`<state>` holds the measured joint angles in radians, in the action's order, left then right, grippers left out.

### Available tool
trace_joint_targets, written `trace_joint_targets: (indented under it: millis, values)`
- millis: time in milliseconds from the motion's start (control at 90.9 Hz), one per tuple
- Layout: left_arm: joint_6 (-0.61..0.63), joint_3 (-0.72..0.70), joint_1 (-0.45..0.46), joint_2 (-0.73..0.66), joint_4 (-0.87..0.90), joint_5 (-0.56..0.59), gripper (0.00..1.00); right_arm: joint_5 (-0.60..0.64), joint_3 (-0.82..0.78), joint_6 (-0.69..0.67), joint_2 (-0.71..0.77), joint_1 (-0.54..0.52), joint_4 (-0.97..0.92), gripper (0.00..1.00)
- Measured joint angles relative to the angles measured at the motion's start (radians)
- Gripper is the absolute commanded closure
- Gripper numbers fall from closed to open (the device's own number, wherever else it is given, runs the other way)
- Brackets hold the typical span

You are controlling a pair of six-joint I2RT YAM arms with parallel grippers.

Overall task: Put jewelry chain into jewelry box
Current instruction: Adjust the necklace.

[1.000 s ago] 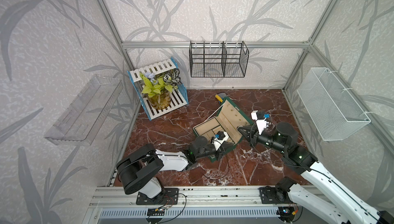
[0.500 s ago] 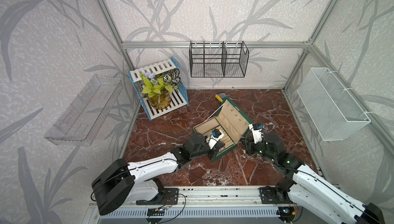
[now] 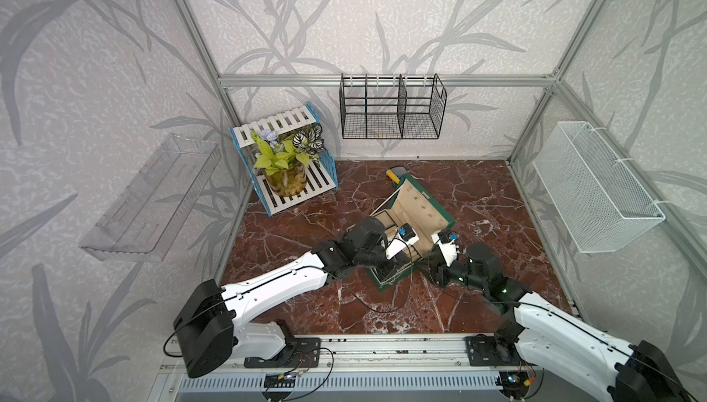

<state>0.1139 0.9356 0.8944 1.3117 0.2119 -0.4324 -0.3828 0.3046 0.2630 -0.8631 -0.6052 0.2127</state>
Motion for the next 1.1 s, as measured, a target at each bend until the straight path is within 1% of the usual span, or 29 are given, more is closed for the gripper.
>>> trace_joint_targets:
  millis: [121, 308, 561, 638, 704, 759, 847, 990, 1045, 1100]
  values:
    - [0.022, 0.042, 0.000, 0.010, 0.075, 0.000, 1.00, -0.029, 0.000, -0.054, 0.013, -0.027, 0.012, 0.45]
    - [0.026, 0.074, -0.001, 0.010, 0.111, -0.040, 1.00, -0.045, -0.021, -0.108, 0.013, -0.085, 0.101, 0.44]
    - [0.026, 0.105, -0.001, 0.011, 0.126, -0.141, 1.00, 0.030, -0.041, -0.150, -0.008, -0.129, 0.263, 0.46]
    - [0.026, 0.116, -0.001, 0.011, 0.126, -0.159, 1.00, 0.053, -0.042, -0.163, -0.006, -0.132, 0.299, 0.48]
    - [0.026, 0.123, -0.003, 0.011, 0.125, -0.170, 1.00, 0.066, -0.046, -0.171, 0.003, -0.134, 0.313, 0.54]
    - [0.025, 0.125, -0.003, 0.011, 0.124, -0.177, 1.00, 0.074, -0.048, -0.182, 0.017, -0.134, 0.317, 0.63]
    - [0.023, 0.125, -0.003, 0.013, 0.123, -0.189, 1.00, 0.081, -0.050, -0.185, 0.045, -0.134, 0.322, 0.73]
    - [0.014, 0.125, -0.004, 0.013, 0.108, -0.208, 1.00, 0.087, -0.051, -0.186, 0.097, -0.134, 0.321, 0.94]
    - [0.009, 0.124, -0.006, 0.013, 0.098, -0.211, 1.00, 0.087, -0.051, -0.182, 0.114, -0.134, 0.315, 1.00]
    - [0.002, 0.117, -0.008, 0.013, 0.079, -0.214, 1.00, 0.088, -0.051, -0.183, 0.131, -0.134, 0.301, 1.00]
